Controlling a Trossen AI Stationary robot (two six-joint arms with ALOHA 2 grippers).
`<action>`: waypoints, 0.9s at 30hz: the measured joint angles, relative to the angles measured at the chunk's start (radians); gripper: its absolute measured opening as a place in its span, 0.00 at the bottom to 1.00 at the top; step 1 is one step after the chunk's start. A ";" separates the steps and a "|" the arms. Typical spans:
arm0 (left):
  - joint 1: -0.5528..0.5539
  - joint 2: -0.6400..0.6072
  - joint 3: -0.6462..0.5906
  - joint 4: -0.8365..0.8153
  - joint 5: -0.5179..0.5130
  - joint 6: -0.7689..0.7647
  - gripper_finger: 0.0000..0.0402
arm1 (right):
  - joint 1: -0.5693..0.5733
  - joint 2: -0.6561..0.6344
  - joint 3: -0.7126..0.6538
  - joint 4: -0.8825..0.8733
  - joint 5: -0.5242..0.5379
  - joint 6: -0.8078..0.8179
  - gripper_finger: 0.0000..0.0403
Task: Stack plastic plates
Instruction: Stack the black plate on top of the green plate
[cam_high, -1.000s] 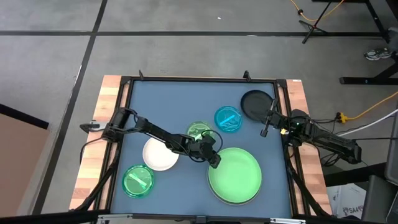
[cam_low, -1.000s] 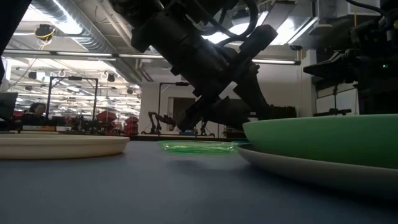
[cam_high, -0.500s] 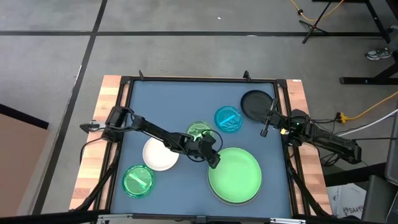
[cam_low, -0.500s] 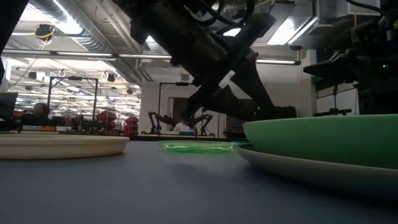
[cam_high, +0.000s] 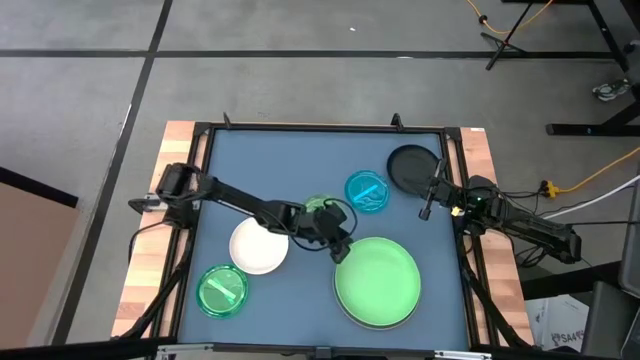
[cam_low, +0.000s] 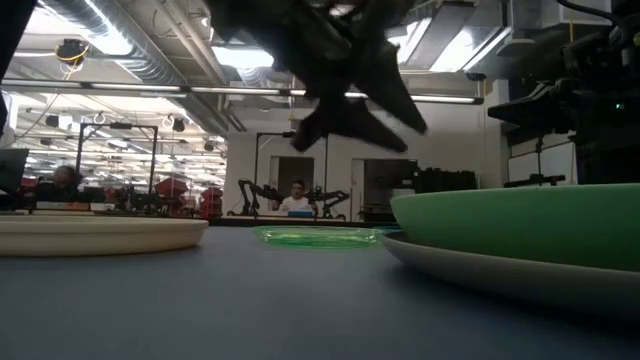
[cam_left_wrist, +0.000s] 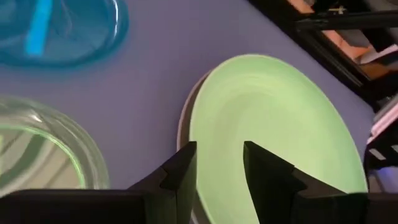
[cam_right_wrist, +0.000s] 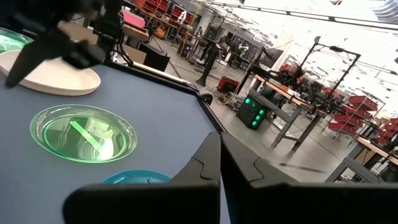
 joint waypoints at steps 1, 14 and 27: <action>0.001 -0.015 0.000 -0.008 -0.001 0.021 0.31 | 0.000 0.000 0.000 0.000 0.000 0.000 0.00; 0.044 -0.317 0.000 -0.236 -0.056 0.361 0.31 | 0.000 0.000 0.000 0.001 -0.008 0.000 0.00; 0.085 -0.583 0.000 -0.457 -0.111 0.550 0.31 | 0.000 0.000 0.000 0.000 0.001 0.000 0.00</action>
